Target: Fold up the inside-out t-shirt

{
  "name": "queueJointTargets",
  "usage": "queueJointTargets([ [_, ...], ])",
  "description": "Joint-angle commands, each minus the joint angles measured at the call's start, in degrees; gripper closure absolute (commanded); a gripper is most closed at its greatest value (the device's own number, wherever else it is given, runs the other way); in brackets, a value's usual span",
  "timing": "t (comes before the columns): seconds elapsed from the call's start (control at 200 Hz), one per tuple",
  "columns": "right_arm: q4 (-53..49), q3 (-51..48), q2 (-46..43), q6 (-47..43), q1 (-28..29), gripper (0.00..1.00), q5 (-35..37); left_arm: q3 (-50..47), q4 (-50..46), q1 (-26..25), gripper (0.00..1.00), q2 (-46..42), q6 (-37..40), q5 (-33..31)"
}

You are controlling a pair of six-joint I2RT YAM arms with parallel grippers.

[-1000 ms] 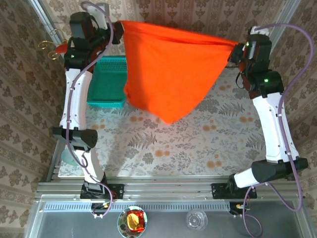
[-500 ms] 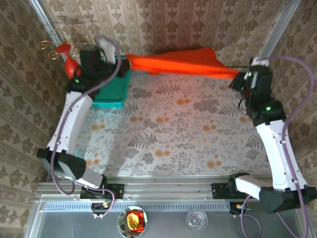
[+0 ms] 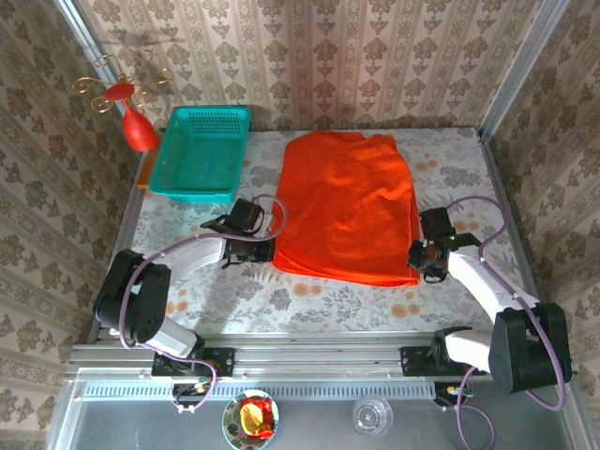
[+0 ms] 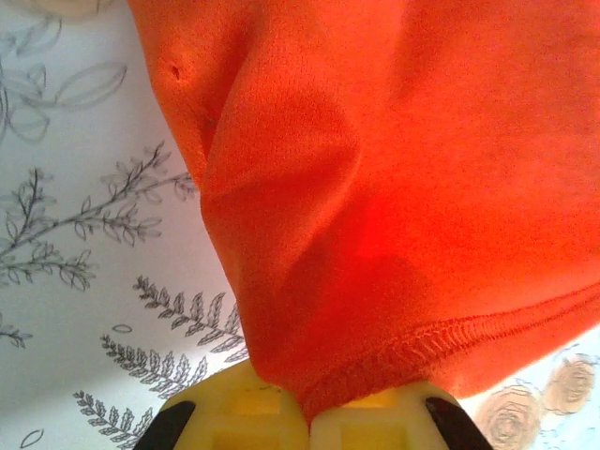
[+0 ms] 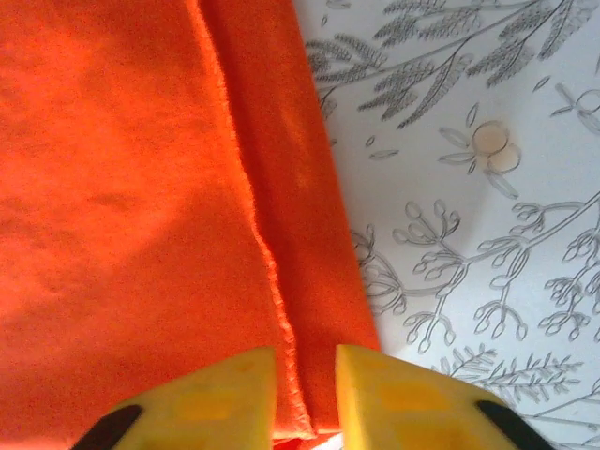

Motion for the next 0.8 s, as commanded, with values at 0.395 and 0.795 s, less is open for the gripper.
queueJointTargets([
  [0.395, 13.3, 4.7, -3.3, -22.3, 25.3, 0.55, -2.0, 0.1, 3.6, 0.0, 1.0, -2.1, -2.1, 0.2],
  [0.795, 20.3, 20.8, 24.8, -33.7, 40.5, 0.4, 4.5, 2.2, -0.1, 0.0, 1.0, -5.0, -0.8, -0.4],
])
